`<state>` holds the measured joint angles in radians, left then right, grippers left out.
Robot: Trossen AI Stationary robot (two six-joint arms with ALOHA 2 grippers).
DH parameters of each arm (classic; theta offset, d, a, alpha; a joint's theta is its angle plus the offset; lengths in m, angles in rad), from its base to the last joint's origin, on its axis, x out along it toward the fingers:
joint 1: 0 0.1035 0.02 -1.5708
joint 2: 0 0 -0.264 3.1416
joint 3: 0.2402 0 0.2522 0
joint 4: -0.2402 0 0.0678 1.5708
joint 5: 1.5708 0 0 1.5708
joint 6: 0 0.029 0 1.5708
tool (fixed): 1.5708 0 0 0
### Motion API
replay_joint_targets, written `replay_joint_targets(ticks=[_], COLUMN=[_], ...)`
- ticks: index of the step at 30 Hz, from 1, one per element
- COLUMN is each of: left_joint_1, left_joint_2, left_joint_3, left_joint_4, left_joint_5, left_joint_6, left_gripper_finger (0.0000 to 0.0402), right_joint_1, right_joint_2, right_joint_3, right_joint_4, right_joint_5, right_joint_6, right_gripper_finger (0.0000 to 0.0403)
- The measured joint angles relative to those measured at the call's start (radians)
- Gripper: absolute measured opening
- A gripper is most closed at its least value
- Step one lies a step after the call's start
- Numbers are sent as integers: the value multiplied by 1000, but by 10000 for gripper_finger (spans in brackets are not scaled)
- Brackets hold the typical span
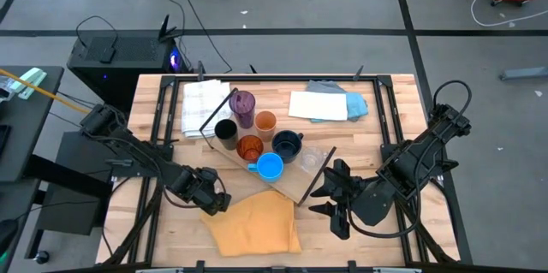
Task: Stack small to large cups/mugs on shelf
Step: Put the transparent mug on the shelf
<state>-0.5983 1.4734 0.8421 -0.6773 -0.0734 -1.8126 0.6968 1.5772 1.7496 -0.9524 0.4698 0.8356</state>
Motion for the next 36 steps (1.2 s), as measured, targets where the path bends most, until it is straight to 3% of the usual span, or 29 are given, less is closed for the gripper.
replay_joint_targets(ticks=[8, 24, 36], left_joint_1=[0, 1, -70], left_joint_2=[-1, -78, -221], left_joint_3=[1, 2, 2], left_joint_4=[-1, -8, 102], left_joint_5=[0, -28, -455], left_joint_6=[3, 26, 36], left_gripper_finger=[327, 327, 327], right_joint_1=[-1, -1, -1], right_joint_2=[0, 0, 0], right_joint_3=[0, 0, 0], right_joint_4=[0, 0, 0], right_joint_5=[0, 0, 0], right_joint_6=[0, 0, 0], right_gripper_finger=[172, 172, 172])
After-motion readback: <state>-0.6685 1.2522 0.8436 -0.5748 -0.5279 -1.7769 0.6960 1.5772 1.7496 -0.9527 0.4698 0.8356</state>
